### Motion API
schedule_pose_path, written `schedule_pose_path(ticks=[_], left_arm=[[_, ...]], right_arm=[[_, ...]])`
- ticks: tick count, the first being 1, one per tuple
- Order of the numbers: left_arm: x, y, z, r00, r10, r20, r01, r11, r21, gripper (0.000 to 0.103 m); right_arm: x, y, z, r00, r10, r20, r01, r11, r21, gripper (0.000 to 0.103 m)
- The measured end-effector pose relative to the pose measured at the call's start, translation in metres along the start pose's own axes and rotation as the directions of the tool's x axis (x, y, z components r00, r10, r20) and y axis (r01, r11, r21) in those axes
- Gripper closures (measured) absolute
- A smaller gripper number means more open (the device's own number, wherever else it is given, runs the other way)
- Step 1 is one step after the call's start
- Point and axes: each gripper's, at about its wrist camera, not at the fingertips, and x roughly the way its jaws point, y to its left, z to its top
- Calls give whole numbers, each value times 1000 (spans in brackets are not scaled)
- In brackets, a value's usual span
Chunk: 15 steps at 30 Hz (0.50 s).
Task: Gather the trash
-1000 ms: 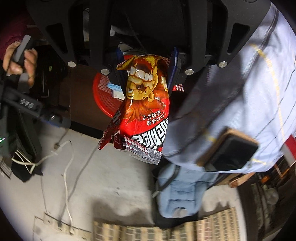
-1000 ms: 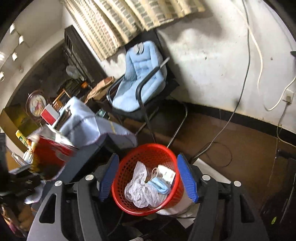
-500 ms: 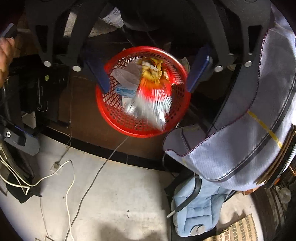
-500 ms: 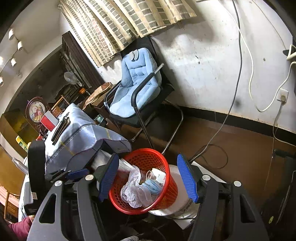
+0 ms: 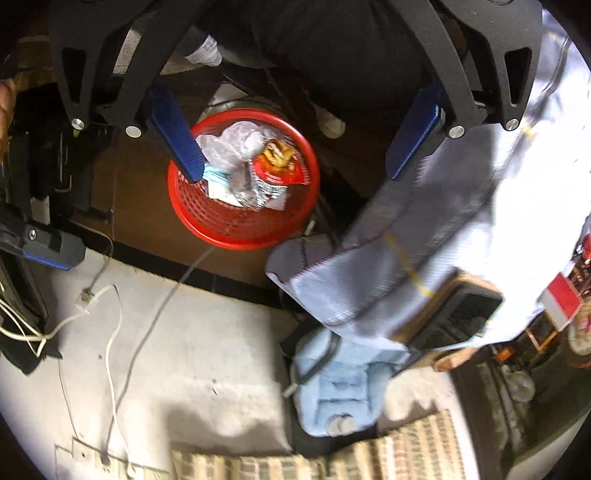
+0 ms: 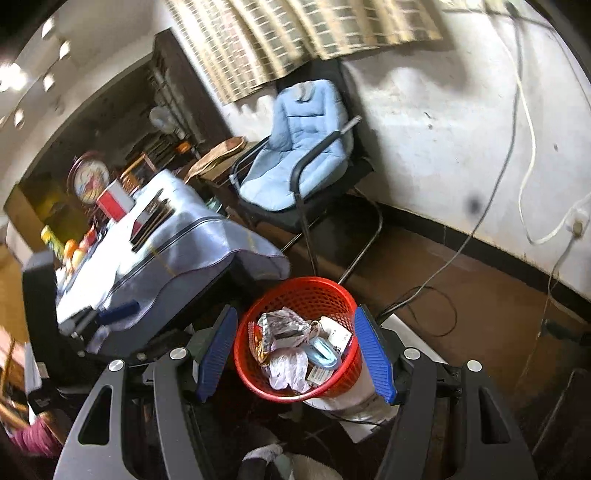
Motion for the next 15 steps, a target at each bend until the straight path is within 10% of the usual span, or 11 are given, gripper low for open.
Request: schedule_pose_path(ticks=[15], left_arm=[[-62, 15, -13, 991, 116, 67, -112, 991, -70, 7]], right_arm=[[-8, 63, 7, 975, 47, -216, -101, 963, -250, 26]])
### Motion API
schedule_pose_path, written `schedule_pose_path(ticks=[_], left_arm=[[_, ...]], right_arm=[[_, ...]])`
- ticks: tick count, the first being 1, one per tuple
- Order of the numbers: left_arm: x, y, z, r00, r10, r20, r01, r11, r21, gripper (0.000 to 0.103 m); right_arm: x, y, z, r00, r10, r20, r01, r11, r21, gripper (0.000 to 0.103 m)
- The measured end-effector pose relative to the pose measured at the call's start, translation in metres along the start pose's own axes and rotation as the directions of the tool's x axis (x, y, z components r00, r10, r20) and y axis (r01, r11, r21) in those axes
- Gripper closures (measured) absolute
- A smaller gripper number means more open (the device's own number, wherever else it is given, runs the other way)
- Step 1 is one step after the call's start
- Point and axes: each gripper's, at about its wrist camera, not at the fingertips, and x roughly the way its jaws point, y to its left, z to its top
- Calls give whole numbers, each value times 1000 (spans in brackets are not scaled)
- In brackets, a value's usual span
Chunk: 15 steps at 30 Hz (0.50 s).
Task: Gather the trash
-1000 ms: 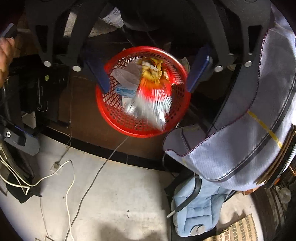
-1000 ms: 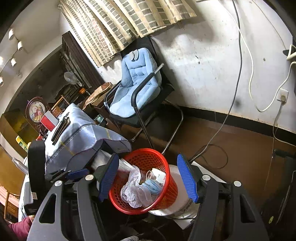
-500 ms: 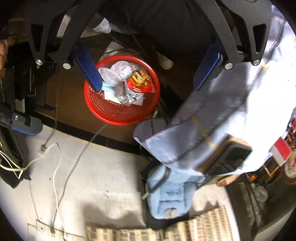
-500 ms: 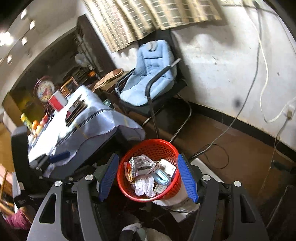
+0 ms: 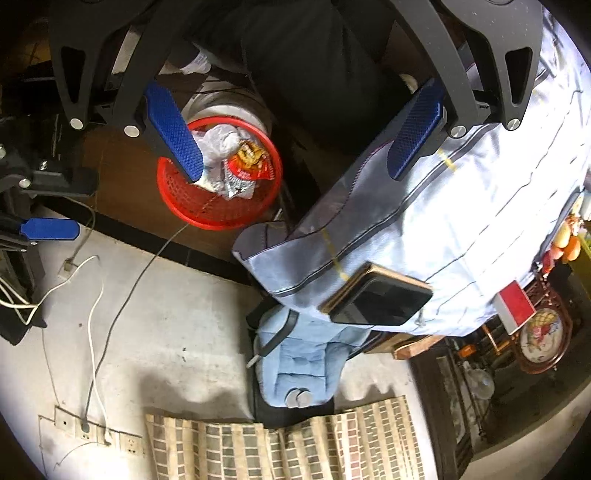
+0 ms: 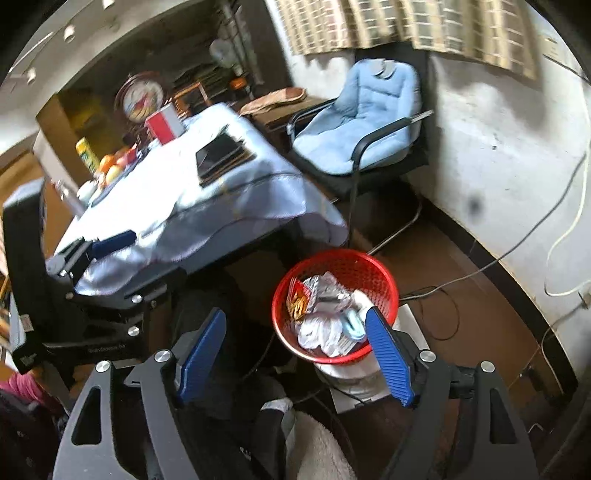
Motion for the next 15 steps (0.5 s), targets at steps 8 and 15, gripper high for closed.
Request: schedule_pose_path(ticks=[8, 15], left_arm=[[15, -1, -18, 997, 32, -77, -31, 999, 14, 7], [30, -11, -25, 994, -5, -112, 7, 1000, 18, 7]], right_arm=[[25, 1, -17, 999, -7, -44, 4, 998, -61, 18], [40, -19, -23, 998, 3, -67, -4, 1000, -18, 18]])
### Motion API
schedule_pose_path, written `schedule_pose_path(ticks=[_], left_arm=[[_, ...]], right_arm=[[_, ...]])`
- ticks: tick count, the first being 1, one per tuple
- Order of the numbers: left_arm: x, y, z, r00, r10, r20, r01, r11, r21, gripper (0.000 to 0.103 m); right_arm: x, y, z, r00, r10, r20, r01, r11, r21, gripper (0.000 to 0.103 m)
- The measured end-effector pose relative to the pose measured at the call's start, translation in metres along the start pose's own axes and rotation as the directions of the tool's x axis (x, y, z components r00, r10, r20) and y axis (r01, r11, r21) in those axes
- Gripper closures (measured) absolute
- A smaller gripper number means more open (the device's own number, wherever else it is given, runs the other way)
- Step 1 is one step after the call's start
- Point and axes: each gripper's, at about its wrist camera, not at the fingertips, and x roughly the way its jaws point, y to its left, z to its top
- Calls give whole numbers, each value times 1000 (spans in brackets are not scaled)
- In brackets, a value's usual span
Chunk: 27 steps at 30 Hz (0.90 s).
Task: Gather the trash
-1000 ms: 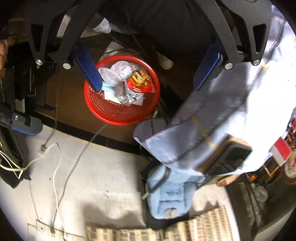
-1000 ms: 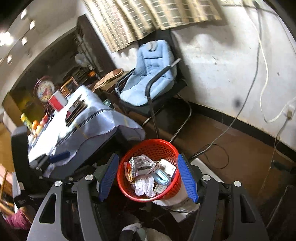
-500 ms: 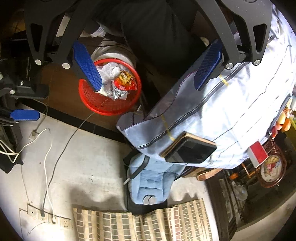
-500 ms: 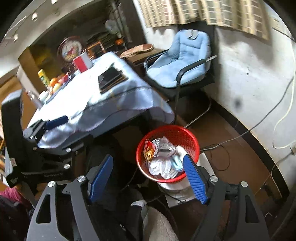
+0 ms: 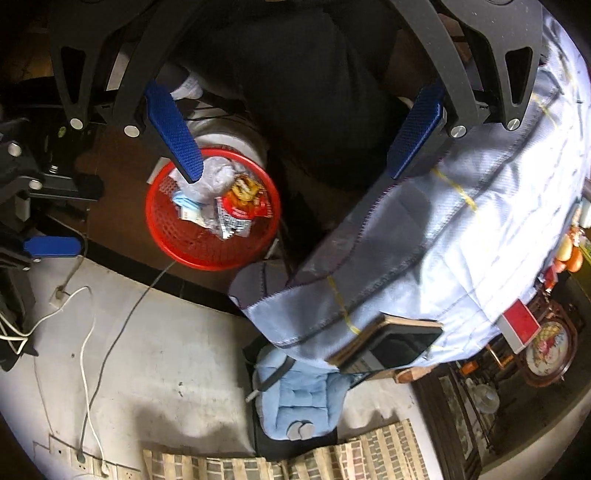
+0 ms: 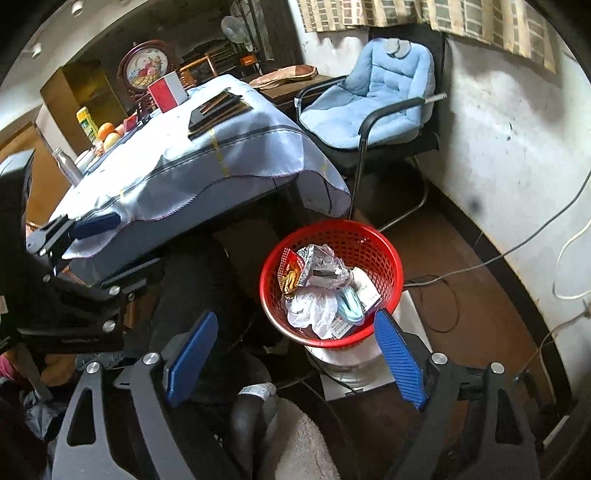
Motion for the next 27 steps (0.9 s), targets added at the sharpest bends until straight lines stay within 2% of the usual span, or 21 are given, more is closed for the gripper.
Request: schedule_pose_path(ticks=[4, 27], left_arm=[[6, -5, -4, 1000, -16, -5, 16, 1000, 11, 7], [4, -7, -6, 1000, -25, 5, 25, 1000, 18, 7]], right_arm=[[11, -5, -2, 999, 3, -33, -3, 1000, 20, 18], [10, 0, -2, 999, -21, -30, 22, 1000, 6, 16]])
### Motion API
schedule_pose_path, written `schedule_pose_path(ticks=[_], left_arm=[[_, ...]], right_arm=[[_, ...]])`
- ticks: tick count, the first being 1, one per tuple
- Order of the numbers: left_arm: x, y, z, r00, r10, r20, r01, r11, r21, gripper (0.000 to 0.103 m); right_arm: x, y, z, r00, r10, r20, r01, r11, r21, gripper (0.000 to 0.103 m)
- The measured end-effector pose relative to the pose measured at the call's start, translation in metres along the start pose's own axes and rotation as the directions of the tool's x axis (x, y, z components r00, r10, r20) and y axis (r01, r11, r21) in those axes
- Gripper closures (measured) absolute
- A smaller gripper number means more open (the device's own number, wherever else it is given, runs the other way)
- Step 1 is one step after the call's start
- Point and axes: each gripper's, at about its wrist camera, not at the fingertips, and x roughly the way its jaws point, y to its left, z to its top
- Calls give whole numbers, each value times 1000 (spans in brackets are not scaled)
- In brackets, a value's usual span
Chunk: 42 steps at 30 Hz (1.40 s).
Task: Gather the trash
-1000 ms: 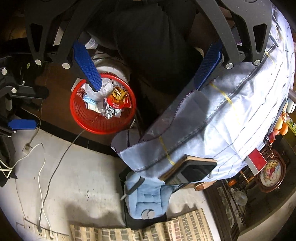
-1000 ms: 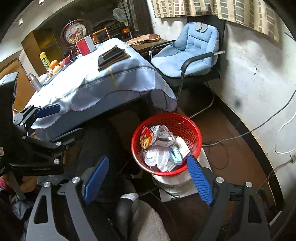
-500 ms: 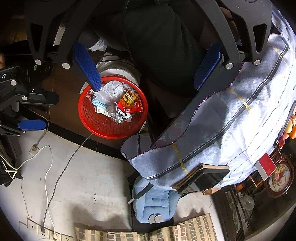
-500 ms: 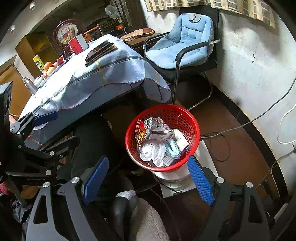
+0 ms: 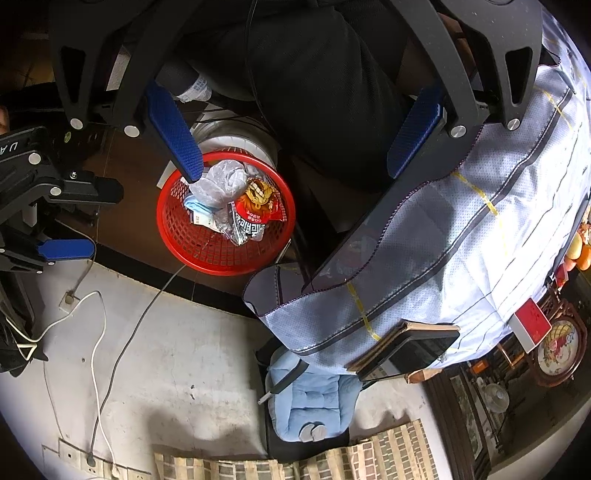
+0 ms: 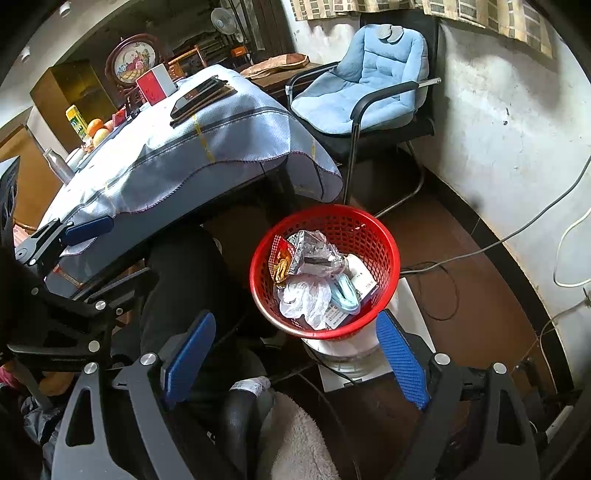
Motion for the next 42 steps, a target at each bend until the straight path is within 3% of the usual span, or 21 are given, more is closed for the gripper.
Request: schedule_pose_path(ticks=[42], left_arm=[[0, 1, -4, 1000, -3, -2, 3, 999, 32, 7]], right_arm=[[2, -4, -3, 1000, -6, -12, 6, 1000, 7, 16]])
